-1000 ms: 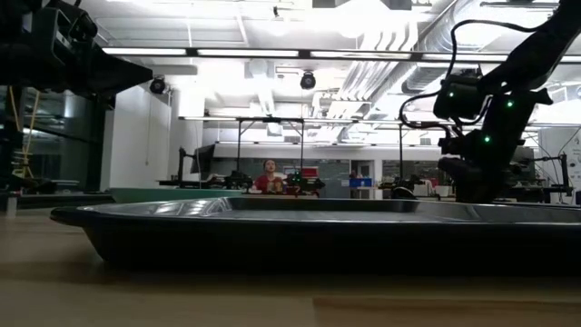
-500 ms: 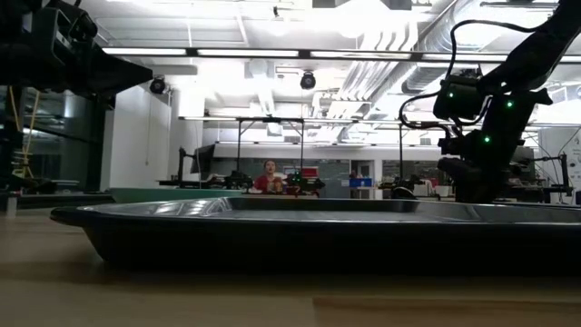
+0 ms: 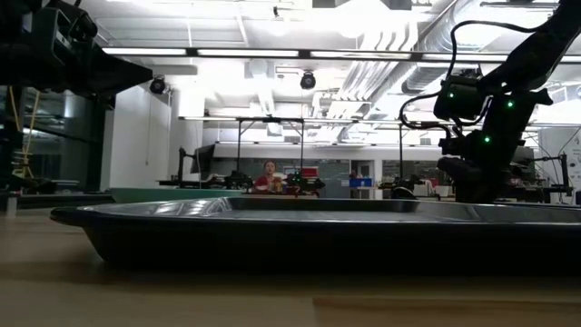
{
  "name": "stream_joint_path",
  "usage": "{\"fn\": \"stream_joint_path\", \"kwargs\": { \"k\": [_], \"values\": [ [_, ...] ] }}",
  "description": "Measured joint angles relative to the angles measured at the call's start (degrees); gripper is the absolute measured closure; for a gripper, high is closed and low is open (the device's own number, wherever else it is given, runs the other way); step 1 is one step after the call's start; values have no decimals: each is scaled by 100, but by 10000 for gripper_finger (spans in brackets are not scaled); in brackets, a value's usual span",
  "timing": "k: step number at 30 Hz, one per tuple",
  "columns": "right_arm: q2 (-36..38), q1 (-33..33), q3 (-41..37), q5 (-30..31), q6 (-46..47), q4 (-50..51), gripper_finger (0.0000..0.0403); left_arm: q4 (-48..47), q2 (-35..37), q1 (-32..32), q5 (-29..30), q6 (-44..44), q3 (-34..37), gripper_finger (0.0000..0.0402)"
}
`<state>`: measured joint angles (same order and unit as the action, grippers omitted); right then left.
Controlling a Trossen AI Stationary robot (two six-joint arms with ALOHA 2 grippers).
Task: Pick and place plate/cup/fork/spoon on tray
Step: Put the blue fork on the left side of the black tray
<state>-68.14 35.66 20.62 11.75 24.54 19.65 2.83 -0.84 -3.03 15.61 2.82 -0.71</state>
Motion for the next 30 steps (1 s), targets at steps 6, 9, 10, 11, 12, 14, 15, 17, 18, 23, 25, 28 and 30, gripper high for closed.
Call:
{"fn": "stream_joint_path", "kwargs": {
  "k": [6,9,10,11,12,14,15,17,18,23,25,28,30],
  "values": [
    [0,-2,-2,-13,6,16,202,2,0,-2,1,-1,0,401],
    [0,-2,0,-49,6,36,228,0,0,-2,0,-1,0,401],
    [0,-2,0,-56,6,39,239,2,0,-2,1,-1,0,401],
    [0,-2,0,-67,4,43,253,0,0,0,-1,-1,0,401],
    [0,-2,0,-74,-3,47,269,2,0,-2,1,-1,0,401],
    [0,-4,-2,-90,-34,64,306,1,0,-1,-1,-1,0,401],
    [0,-4,-2,-103,-50,75,327,1,1,-1,0,-1,0,401],
    [1,-4,-2,-116,-114,86,373,0,0,-1,0,0,0,401],
    [10,-4,2,-119,-166,94,387,1,0,-2,0,-1,-1,401],
    [176,-22,245,-123,-270,536,391,2,0,0,1,-1,0,401],
    [270,-82,509,-65,-411,522,397,0,0,0,-1,-1,0,401],
    [348,-296,926,113,-531,666,398,-1,0,-2,-1,-1,0,401],
    [348,-500,1182,197,-557,797,399,2,0,-2,1,1,0,401]
  ]
}}
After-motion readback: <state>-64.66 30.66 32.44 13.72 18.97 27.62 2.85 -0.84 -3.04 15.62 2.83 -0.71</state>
